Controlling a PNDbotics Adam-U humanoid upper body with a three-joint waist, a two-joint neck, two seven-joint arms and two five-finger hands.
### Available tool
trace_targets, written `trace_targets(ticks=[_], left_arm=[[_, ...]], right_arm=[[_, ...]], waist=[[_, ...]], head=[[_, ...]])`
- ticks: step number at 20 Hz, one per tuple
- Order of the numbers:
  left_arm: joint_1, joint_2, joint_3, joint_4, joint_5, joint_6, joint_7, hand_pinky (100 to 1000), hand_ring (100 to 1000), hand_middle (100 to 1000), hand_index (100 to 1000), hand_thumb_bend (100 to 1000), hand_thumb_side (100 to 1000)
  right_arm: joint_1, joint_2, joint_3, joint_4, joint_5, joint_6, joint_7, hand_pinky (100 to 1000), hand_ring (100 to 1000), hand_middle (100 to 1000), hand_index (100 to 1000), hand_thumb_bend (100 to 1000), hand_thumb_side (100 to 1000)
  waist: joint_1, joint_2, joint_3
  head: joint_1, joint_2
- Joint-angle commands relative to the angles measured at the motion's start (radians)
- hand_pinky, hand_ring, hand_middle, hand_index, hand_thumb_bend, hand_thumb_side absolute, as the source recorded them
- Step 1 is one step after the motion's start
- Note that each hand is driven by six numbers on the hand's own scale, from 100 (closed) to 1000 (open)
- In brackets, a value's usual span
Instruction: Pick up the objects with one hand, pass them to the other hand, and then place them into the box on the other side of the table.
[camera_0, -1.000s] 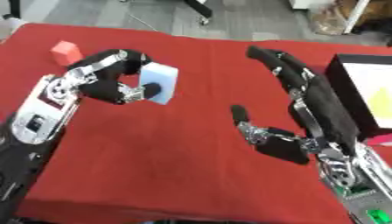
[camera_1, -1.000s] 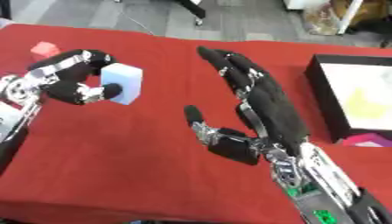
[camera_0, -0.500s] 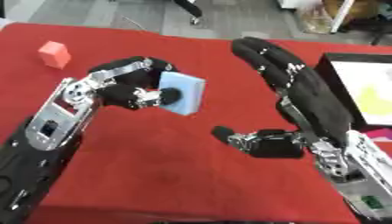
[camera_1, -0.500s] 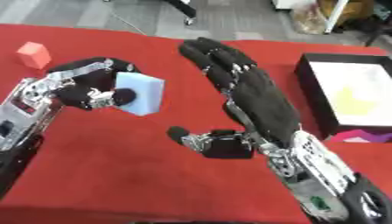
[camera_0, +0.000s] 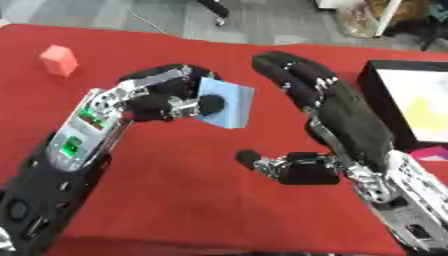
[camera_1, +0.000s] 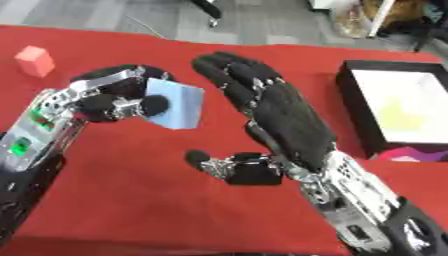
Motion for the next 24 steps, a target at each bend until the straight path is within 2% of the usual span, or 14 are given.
trace_targets(ticks=[1, 10, 14, 16, 18, 19, 24], left_arm=[[-0.026, -0.012, -0.002, -0.032, 0.021, 0.008, -0.004, 796, 553, 500, 579, 100, 503], [-0.029, -0.032, -0.021, -0.056, 0.031, 0.017, -0.028, 797, 555, 502, 581, 100, 499], [-0.027, -0.036, -0.029, -0.065, 0.039, 0.021, -0.041, 798, 557, 503, 582, 100, 500], [-0.026, -0.035, -0.031, -0.069, 0.042, 0.022, -0.048, 799, 559, 505, 583, 100, 498], [-0.026, -0.033, -0.034, -0.071, 0.040, 0.023, -0.054, 799, 560, 505, 583, 100, 497], [-0.026, -0.033, -0.035, -0.071, 0.038, 0.023, -0.057, 799, 561, 505, 584, 100, 498], [-0.022, -0.034, -0.039, -0.064, 0.027, 0.022, -0.067, 800, 564, 510, 589, 100, 503]], right_arm=[[-0.013, -0.002, 0.001, -0.021, -0.007, 0.009, -0.014, 799, 880, 835, 948, 519, 371], [-0.015, 0.006, 0.004, -0.021, -0.015, 0.042, -0.072, 747, 839, 786, 909, 455, 355], [-0.017, 0.006, 0.009, -0.021, -0.020, 0.049, -0.085, 730, 818, 753, 886, 369, 317], [-0.017, 0.007, 0.010, -0.021, -0.026, 0.053, -0.094, 712, 795, 718, 857, 274, 288], [-0.017, 0.008, 0.008, -0.021, -0.038, 0.062, -0.116, 696, 779, 685, 818, 156, 289], [-0.017, 0.008, 0.008, -0.021, -0.045, 0.068, -0.128, 676, 761, 649, 753, 100, 298], [-0.015, 0.007, 0.007, -0.021, -0.086, 0.095, -0.216, 641, 724, 580, 585, 100, 252]], waist=[[0.002, -0.009, 0.000], [0.003, -0.007, -0.002], [0.005, -0.007, -0.002], [0.005, -0.007, -0.002], [0.006, -0.008, -0.001], [0.006, -0.008, -0.001], [0.006, -0.008, -0.002]], head=[[-0.011, -0.003], [-0.026, -0.003], [-0.029, -0.003], [-0.030, -0.003], [-0.031, -0.003], [-0.030, -0.003], [-0.031, -0.003]])
